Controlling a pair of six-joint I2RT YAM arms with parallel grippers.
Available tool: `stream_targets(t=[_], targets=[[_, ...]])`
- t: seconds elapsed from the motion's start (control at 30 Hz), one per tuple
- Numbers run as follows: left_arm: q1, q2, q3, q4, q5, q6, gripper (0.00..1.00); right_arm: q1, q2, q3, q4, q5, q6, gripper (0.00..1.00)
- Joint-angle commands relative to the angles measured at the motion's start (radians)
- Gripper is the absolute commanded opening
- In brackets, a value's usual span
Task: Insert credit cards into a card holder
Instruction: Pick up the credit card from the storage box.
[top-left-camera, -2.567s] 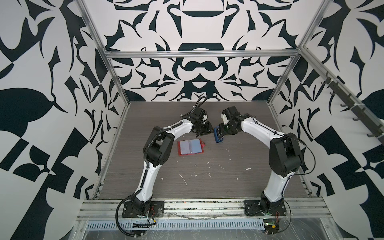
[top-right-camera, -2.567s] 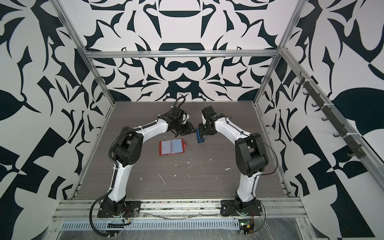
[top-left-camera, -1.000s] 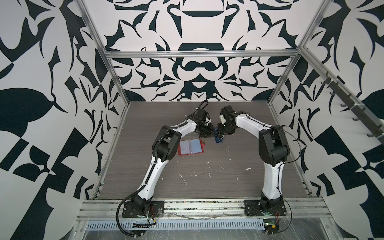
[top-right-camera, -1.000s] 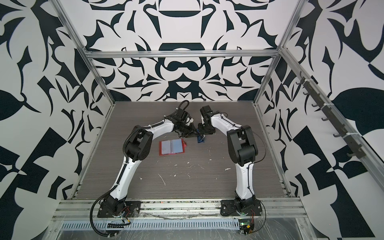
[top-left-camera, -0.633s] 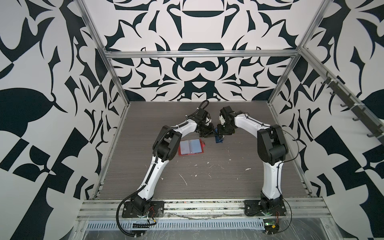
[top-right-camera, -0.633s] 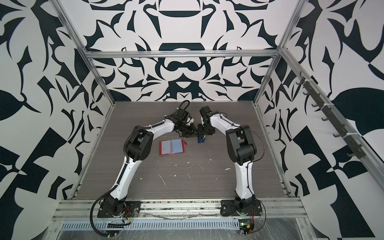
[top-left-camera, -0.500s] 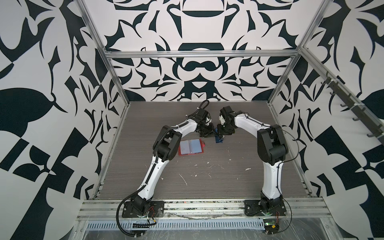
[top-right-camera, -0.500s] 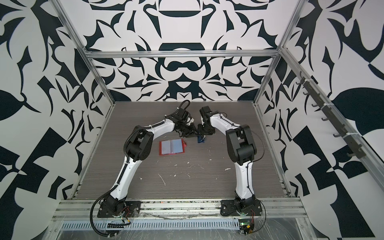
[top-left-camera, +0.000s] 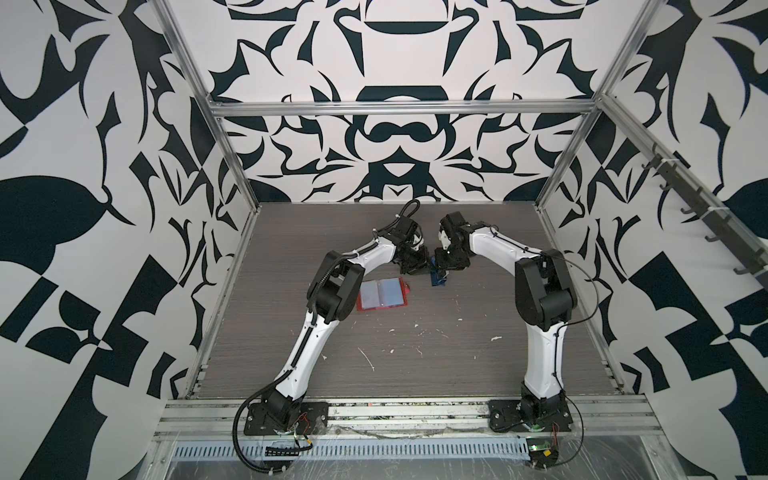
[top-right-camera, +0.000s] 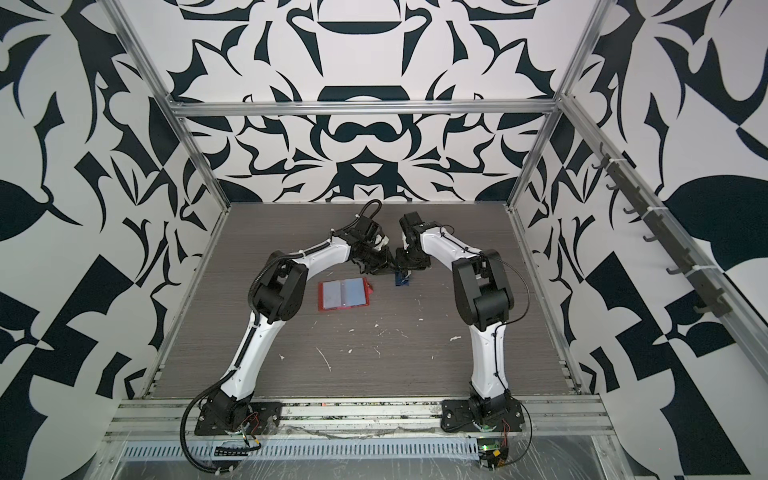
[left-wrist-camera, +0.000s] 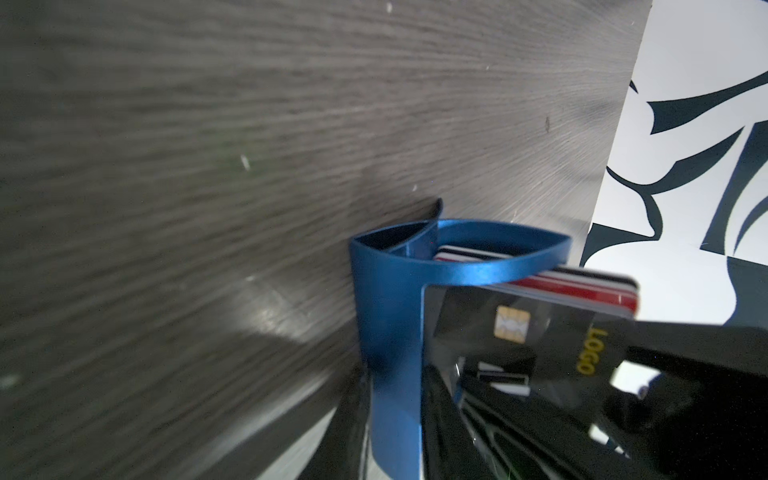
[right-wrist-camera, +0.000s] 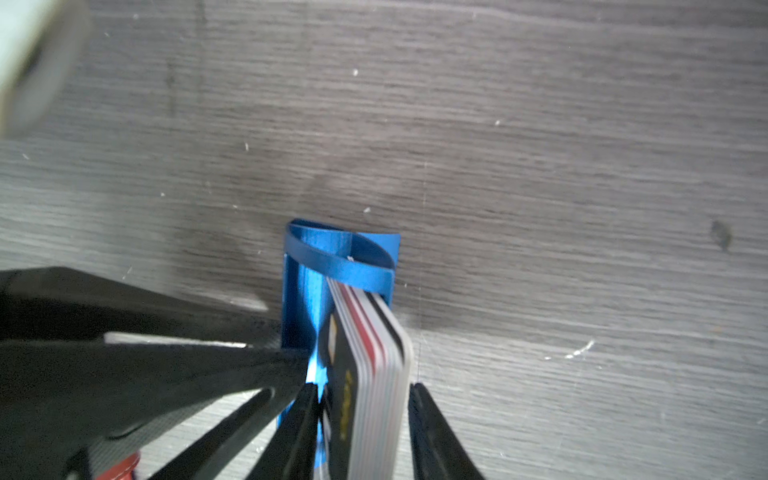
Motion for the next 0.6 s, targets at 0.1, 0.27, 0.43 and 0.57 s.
stream_targets(t=[0.1, 0.27, 0.43, 0.57], targets=[[-0.003, 0.038, 0.002, -0.094, -0.042, 0.012, 0.25, -0.02, -0.072, 0.02, -0.035, 0.03, -0.006, 0.36], [-0.003, 0.036, 0.0, -0.094, -0.042, 0.012, 0.25, -0.024, -0.08, 0.018, -0.038, 0.028, -0.005, 0.35], [-0.003, 0.034, -0.004, -0.093, -0.045, 0.012, 0.24, -0.027, -0.089, 0.017, -0.041, 0.03, -0.006, 0.35], [-0.003, 0.033, -0.006, -0.092, -0.046, 0.012, 0.24, -0.029, -0.095, 0.016, -0.043, 0.029, -0.005, 0.35]])
